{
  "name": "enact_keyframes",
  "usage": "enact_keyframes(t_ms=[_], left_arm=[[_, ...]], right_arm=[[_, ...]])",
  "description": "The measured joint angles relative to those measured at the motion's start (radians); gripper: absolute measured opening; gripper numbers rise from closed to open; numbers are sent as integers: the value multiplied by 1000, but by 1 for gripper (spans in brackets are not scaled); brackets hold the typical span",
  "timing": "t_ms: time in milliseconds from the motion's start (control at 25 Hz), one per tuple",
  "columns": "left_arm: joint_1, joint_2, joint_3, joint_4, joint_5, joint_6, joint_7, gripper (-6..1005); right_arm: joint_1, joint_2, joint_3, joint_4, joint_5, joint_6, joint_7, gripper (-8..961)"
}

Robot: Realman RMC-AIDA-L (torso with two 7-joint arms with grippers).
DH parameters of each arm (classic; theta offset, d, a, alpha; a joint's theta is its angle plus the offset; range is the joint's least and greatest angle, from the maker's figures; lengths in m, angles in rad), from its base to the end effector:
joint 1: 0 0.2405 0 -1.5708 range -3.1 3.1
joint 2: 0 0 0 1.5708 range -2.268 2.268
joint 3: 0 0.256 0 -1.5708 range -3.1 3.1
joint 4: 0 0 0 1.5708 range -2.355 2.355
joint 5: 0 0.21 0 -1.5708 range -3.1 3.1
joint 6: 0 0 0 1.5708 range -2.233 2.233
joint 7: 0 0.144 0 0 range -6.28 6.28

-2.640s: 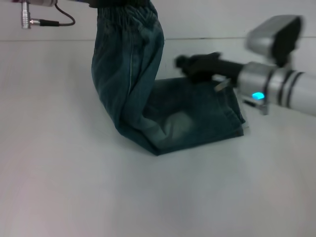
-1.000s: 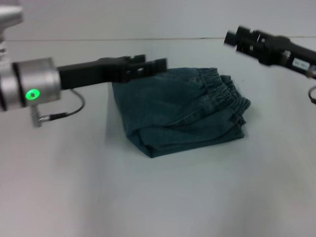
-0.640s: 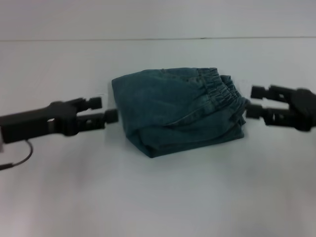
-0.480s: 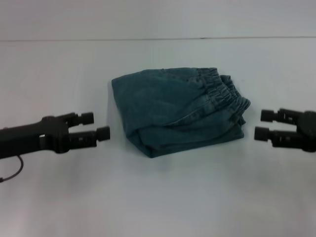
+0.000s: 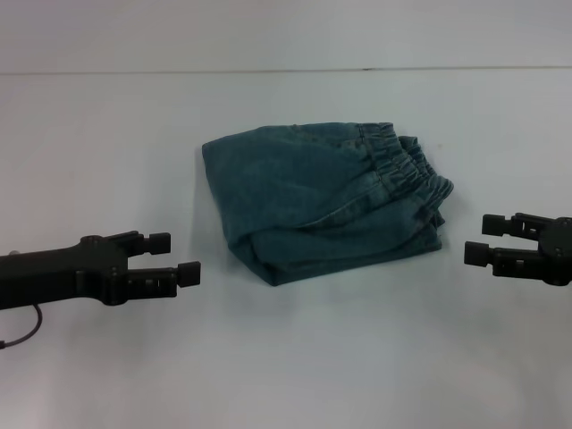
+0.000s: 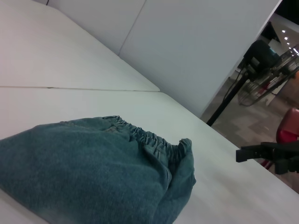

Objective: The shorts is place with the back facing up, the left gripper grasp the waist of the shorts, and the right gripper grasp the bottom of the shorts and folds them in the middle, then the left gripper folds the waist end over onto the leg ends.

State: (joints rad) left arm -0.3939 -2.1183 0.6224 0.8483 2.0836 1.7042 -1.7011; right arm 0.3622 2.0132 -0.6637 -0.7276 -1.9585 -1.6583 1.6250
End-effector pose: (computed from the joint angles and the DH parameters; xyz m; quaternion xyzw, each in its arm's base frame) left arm -0.2853 0.2891 0.0195 -0.8965 -0.3598 -0.2406 0.0947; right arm 0.3104 0.2893 0.0430 -0.8889 0.3564 0.2560 0.1316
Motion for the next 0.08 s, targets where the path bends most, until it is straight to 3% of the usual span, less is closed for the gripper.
enact_keyframes(t_ms=[80], left_arm=[[1,0,0,0,1,1,2,936]], right_arm=[[3,0,-1,1,0,3,0,899]])
